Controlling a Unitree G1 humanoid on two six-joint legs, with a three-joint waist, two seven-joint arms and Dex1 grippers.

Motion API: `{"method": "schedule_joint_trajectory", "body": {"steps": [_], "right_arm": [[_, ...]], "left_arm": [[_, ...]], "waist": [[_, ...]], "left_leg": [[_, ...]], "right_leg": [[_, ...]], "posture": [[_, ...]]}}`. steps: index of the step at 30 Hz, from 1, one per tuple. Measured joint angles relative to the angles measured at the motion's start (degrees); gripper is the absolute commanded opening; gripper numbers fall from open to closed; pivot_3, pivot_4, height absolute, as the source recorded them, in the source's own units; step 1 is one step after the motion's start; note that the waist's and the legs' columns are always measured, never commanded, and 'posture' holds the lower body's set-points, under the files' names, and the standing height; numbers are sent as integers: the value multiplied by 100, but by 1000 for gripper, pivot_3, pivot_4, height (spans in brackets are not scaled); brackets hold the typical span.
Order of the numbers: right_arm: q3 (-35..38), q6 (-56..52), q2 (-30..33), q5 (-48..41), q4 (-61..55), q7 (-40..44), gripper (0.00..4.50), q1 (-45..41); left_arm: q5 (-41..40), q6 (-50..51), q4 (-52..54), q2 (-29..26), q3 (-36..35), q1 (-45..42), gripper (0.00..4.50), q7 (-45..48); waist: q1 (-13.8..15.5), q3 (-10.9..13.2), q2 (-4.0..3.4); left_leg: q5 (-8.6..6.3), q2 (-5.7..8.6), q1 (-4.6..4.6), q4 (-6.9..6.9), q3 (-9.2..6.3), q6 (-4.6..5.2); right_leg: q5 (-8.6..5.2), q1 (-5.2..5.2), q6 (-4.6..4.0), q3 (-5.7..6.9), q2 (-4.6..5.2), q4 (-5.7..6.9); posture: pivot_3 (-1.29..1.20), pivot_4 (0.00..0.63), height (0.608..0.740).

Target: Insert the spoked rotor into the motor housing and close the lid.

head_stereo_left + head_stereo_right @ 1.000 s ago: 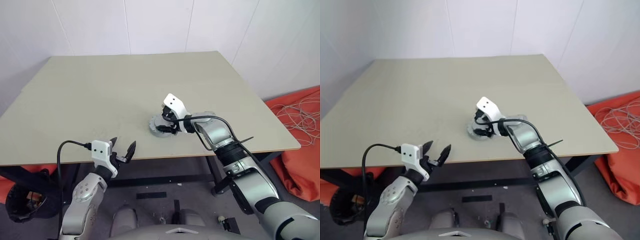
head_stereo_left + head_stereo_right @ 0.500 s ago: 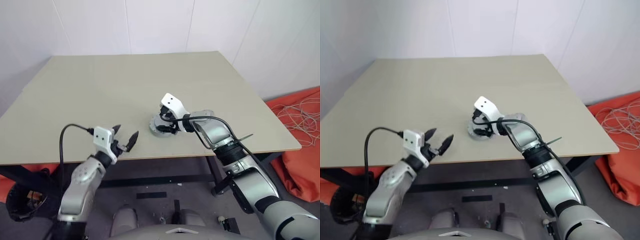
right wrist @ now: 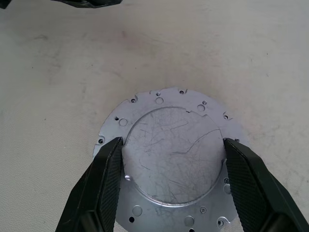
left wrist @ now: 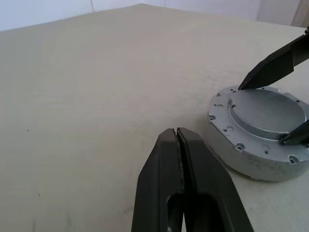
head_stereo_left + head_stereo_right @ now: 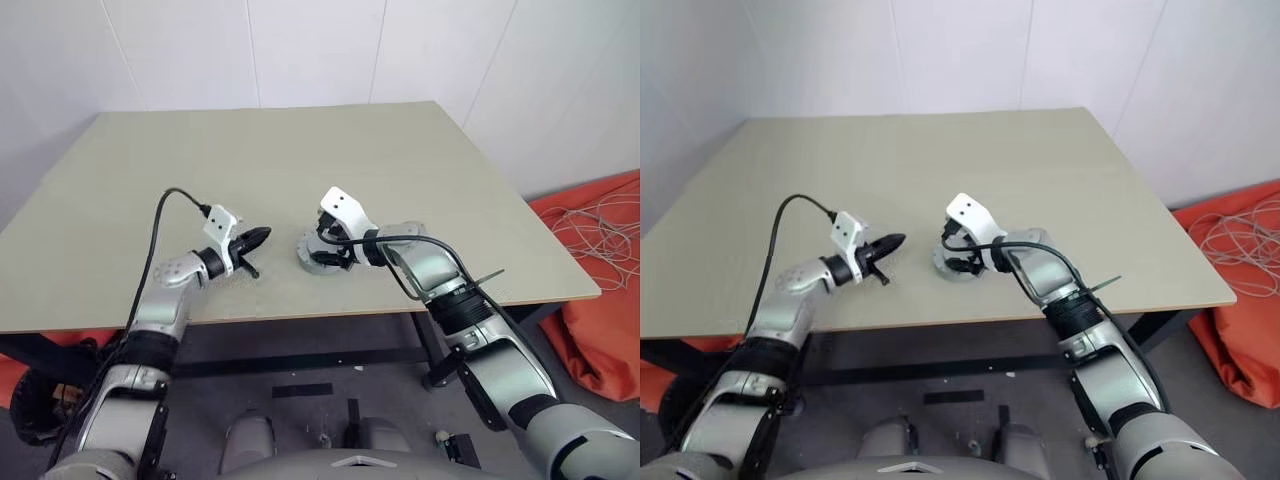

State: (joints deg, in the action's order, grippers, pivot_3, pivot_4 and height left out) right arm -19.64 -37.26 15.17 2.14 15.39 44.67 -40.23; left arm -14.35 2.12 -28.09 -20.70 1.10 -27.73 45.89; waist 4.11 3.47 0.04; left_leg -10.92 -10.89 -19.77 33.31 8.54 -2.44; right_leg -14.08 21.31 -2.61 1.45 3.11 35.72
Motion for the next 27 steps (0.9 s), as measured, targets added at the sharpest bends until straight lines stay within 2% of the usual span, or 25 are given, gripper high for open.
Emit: {"method": "schedule_joint_trajectory", "body": {"steps": [10, 27], "right_arm": [[2, -70, -39, -1, -46, -61, 3166, 8], [29, -150, -117, 0, -144, -187, 3166, 62]], "left_arm": [[114, -159, -941, 288, 354, -818, 29, 1263], [643, -195, -1998, 688, 601, -1508, 29, 1593]], "waist": [[-1, 0, 0], [-3, 1, 1]], "left_leg": [[1, -2, 0, -3, 2, -2], [2, -3, 0, -10, 0, -3]], "right_leg": [[0, 2, -2, 0, 0, 1], [0, 2, -5, 0, 0, 0]], "posture": [[0, 0, 740], [0, 0, 740]]}}
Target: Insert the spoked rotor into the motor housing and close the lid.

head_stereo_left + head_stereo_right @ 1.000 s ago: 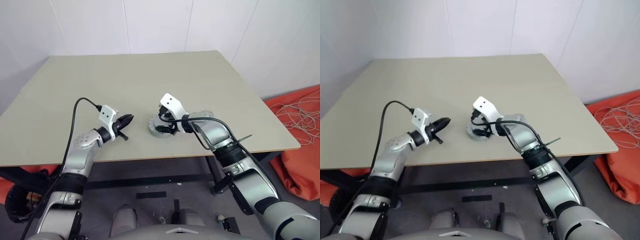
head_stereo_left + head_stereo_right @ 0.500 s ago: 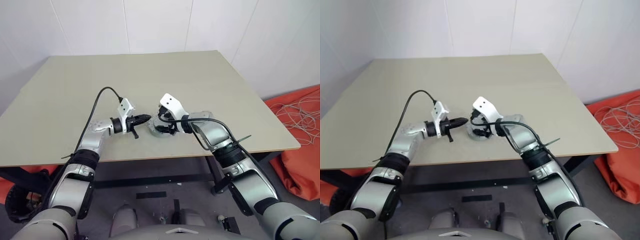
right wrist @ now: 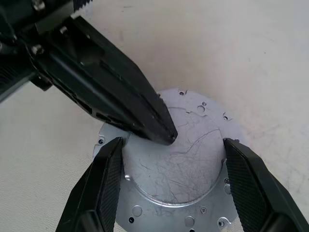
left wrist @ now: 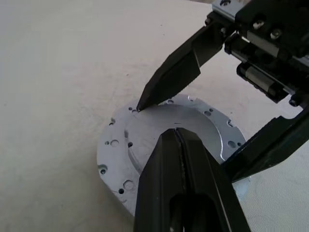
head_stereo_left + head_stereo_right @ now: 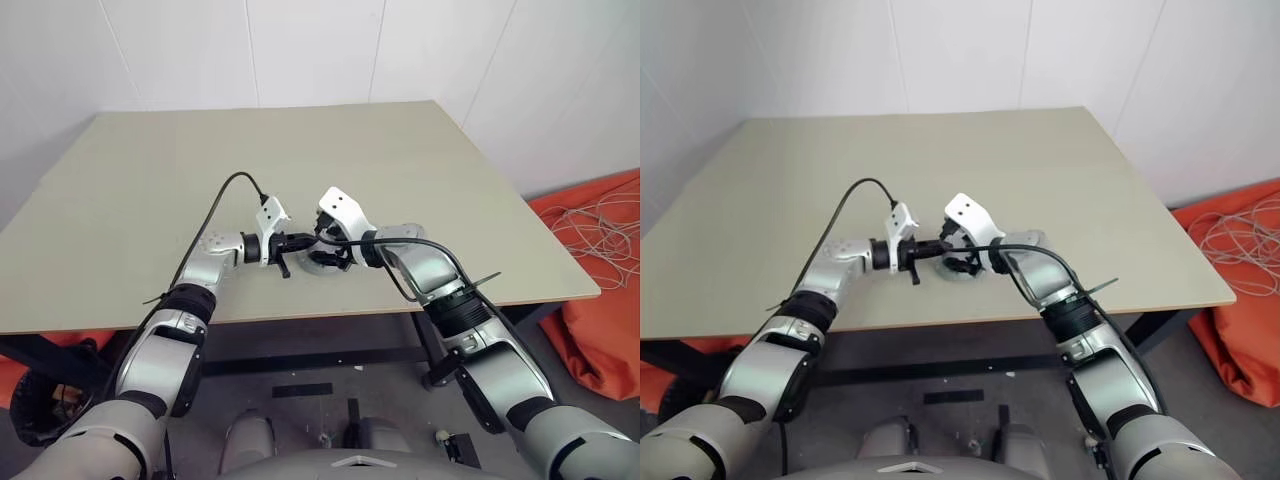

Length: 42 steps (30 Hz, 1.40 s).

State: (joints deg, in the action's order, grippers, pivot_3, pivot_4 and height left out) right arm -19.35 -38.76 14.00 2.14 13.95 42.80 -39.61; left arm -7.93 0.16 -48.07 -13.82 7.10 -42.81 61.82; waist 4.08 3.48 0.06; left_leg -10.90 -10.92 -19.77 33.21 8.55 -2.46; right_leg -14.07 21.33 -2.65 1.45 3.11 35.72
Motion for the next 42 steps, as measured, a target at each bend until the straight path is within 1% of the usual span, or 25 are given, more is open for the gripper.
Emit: {"method": "schedule_joint_trajectory", "body": {"steps": [10, 12, 13, 14, 22, 27, 34, 42], "right_arm": [[1, -5, -4, -3, -21, -9, 3166, 17], [15, -15, 2, -10, -22, 24, 3892, 18], [26, -33, 6, -23, -33, 71, 4134, 19], [21, -52, 7, -52, -80, 120, 4471, 26], [59, -75, 5, -68, -146, 175, 4490, 38], [80, -39, -41, -119, -285, 44, 4490, 72], [79, 62, -55, -226, -306, -45, 4490, 121], [89, 65, 57, -347, -449, -26, 4490, 169]], "left_arm": [[263, -48, -251, 71, 93, -249, 29, 15], [266, -73, -263, 77, 93, -253, 0, 17], [267, -80, -264, 81, 93, -253, 0, 18], [268, -90, -264, 82, 93, -254, 0, 19], [268, -130, -263, 86, 96, -254, 0, 57], [275, -141, -263, 88, 111, -254, 0, 64], [284, -141, -272, 95, 113, -253, 0, 66], [284, -140, -270, 95, 111, -253, 0, 70]], "waist": [[3, 0, 1], [3, 1, 1], [4, 1, 1], [5, 1, 1], [48, 1, 0], [69, 1, -1], [177, 4, -1], [188, 4, -1]], "left_leg": [[0, 0, 1, -6, 0, 0], [0, 0, 0, -6, -1, 0], [0, 0, -1, -6, 0, 0], [0, 0, -1, -7, -1, 0], [-1, 0, -1, -12, -1, 2], [-1, 1, -1, -16, 0, 2], [-1, 5, -3, -16, 0, 2], [-1, 5, -5, -16, -1, 2]], "right_leg": [[0, -3, -2, -1, 0, -2], [0, -2, -2, -1, 0, -3], [0, -2, -3, -1, 0, -4], [-1, -1, -3, 0, 0, -4], [-2, 2, -6, 1, 1, -14], [-2, 4, -6, 1, 1, -18], [-2, 3, -5, 1, 8, -20], [-2, 4, -4, 2, 9, -21]], "posture": [[0, 0, 740], [0, 0, 740], [0, 0, 740], [0, 0, 740], [0, 0, 740], [0, 0, 740], [0, 0, 740], [0, 0, 740]]}}
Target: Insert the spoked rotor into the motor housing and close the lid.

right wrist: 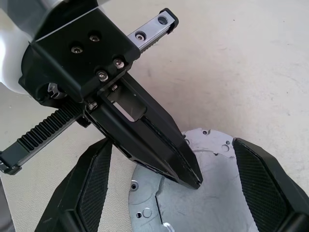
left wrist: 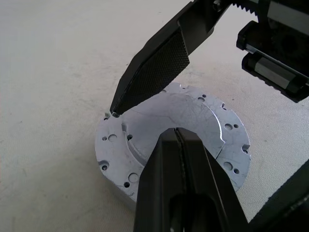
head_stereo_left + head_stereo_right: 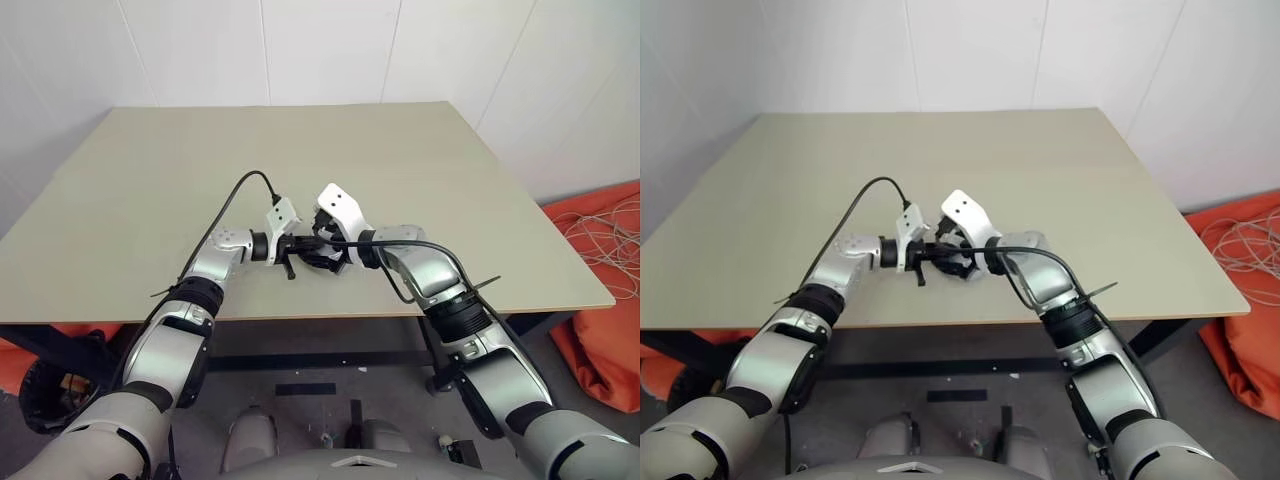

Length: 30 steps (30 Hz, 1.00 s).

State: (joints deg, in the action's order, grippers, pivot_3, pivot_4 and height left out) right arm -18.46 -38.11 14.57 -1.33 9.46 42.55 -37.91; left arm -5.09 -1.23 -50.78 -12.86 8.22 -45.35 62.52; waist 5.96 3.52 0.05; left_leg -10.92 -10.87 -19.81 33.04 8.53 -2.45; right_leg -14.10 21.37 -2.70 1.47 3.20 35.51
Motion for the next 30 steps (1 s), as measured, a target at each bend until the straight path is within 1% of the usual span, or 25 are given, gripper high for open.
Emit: {"method": "schedule_joint_trajectory", "body": {"steps": [2, 9, 12, 16, 19, 21, 24, 27, 30], "right_arm": [[-1, -40, 69, -30, -98, 29, 4490, 35], [11, -230, 606, -205, -777, 373, 4490, 288], [15, -320, 922, -335, -1023, 577, 4490, 425], [155, -427, 1132, -498, -1195, 676, 4490, 555], [448, -547, 1089, -660, -1202, 548, 4490, 562], [820, -726, 921, -781, -1088, 205, 4490, 525], [1136, -991, 866, -792, -834, -183, 4490, 483], [1333, -1599, 819, -830, -632, -500, 4490, 473], [1793, -2542, 498, -1091, -468, -795, 4490, 364]], "left_arm": [[-1, -1, 3, 11, 1, 0, 0, -1], [-3, -1, 5, 12, -7, 0, 0, 39], [-3, -2, 4, 17, -6, 0, 0, 41], [-2, -3, 3, 17, -8, 0, 0, 44], [-2, -4, 2, 21, -9, 0, 0, 43], [-1, -4, 0, 31, -8, -1, 0, 43], [-1, -11, -2, 57, -7, -1, 0, 47], [-1, -18, -3, 64, -7, -1, 0, 58], [0, -25, -12, 81, -7, -3, 0, 55]], "waist": [[0, 1, 0], [20, 1, 1], [29, 2, 2], [32, 2, 2], [32, 2, 2], [34, 2, 2], [44, 2, 2], [68, 3, 0], [94, 6, -5]], "left_leg": [[0, 0, -3, 0, -1, 0], [-1, 1, -5, -4, -1, 2], [-2, 3, -5, -4, -1, 3], [-2, 2, -4, -6, -1, 3], [-2, 3, -5, -6, -1, 3], [-1, 5, -4, -6, 0, 3], [-2, 6, -6, -6, 0, 3], [-2, 6, -5, -8, 1, 3], [-1, 4, -5, -10, 2, 2]], "right_leg": [[0, 1, 0, 1, 0, -2], [0, 0, 2, 1, 1, -9], [0, -1, 2, 1, 3, -12], [-1, 0, 2, 1, 3, -12], [-1, 0, 2, 1, 3, -12], [-1, 0, 2, 1, 5, -12], [0, -1, 2, 1, 6, -14], [-1, 0, 2, 2, 5, -16], [-1, 4, 2, 2, 4, -15]], "posture": [[0, 0, 740], [0, 0, 740], [0, 0, 740], [0, 0, 740], [0, 0, 740], [0, 0, 740], [0, 0, 740], [0, 0, 740], [0, 0, 740]]}}
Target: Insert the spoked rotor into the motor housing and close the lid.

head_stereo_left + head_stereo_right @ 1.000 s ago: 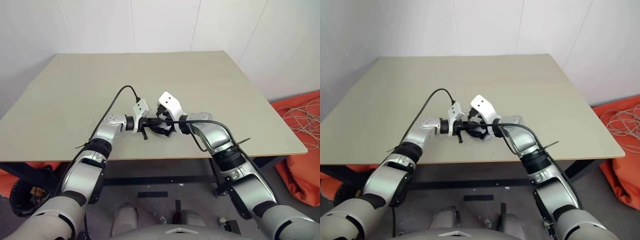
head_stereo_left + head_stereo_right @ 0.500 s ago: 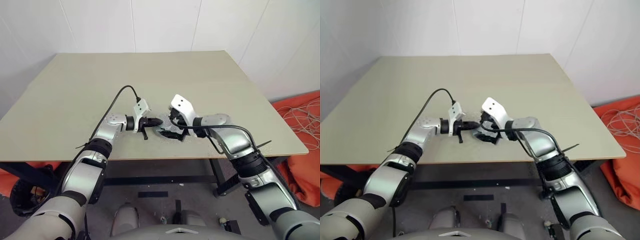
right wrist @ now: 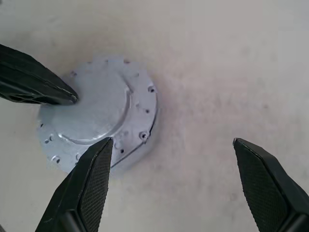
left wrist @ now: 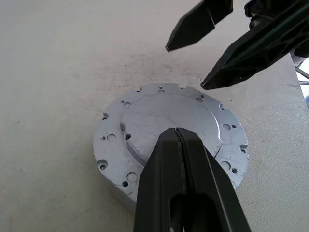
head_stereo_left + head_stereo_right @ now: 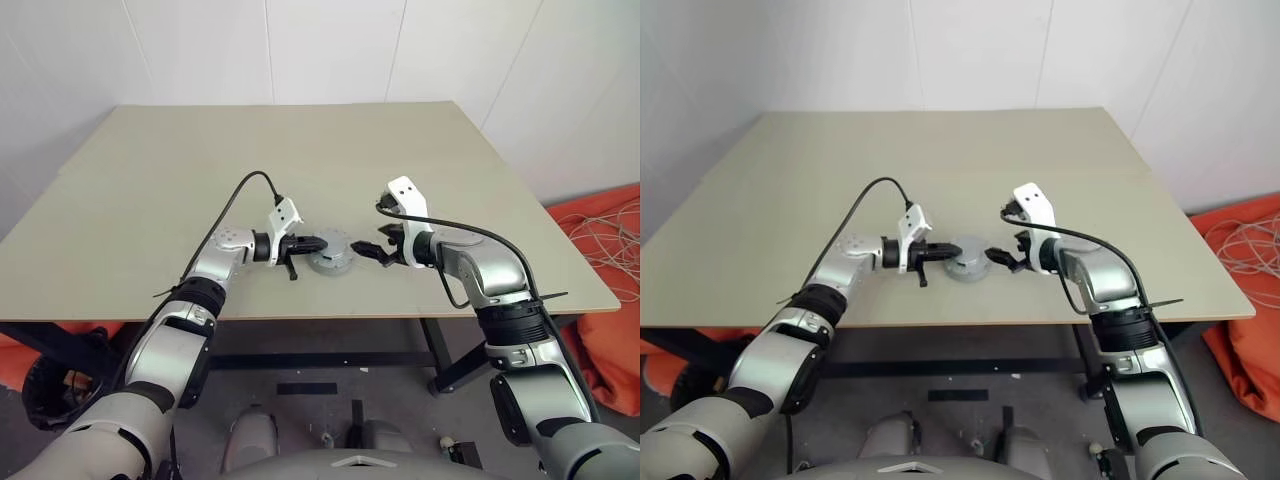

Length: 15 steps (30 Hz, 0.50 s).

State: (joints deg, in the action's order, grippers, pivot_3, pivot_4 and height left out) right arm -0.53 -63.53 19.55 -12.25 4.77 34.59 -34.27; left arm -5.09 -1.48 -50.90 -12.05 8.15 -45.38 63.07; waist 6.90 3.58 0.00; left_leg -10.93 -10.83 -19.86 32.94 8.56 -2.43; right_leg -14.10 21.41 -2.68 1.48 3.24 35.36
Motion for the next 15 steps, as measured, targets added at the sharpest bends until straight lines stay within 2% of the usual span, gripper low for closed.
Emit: {"method": "schedule_joint_trajectory", "body": {"steps": [4, 7, 15], "right_arm": [[866, -1305, -563, -488, 119, -364, 4490, -529], [1432, -1905, -745, -695, 200, -605, 4490, -868], [1827, -2272, -857, -817, 404, -1033, 4490, -928]], "left_arm": [[0, -6, -14, 37, 1, -17, 0, -4], [1, -8, -29, 75, 3, -26, 0, 1], [2, -48, -44, 70, -5, -27, 0, 16]], "waist": [[43, 1, -3], [71, 1, -3], [119, 1, -4]], "left_leg": [[1, -1, -3, -2, -1, -1], [0, 0, -6, -5, 0, -1], [9, 0, -6, -22, 1, -16]], "right_leg": [[0, 6, 0, 0, 1, 2], [0, 7, 0, 0, 1, -4], [0, 14, 1, 0, 1, -6]], "posture": [[0, 0, 740], [0, 0, 740], [0, 0, 740]]}}
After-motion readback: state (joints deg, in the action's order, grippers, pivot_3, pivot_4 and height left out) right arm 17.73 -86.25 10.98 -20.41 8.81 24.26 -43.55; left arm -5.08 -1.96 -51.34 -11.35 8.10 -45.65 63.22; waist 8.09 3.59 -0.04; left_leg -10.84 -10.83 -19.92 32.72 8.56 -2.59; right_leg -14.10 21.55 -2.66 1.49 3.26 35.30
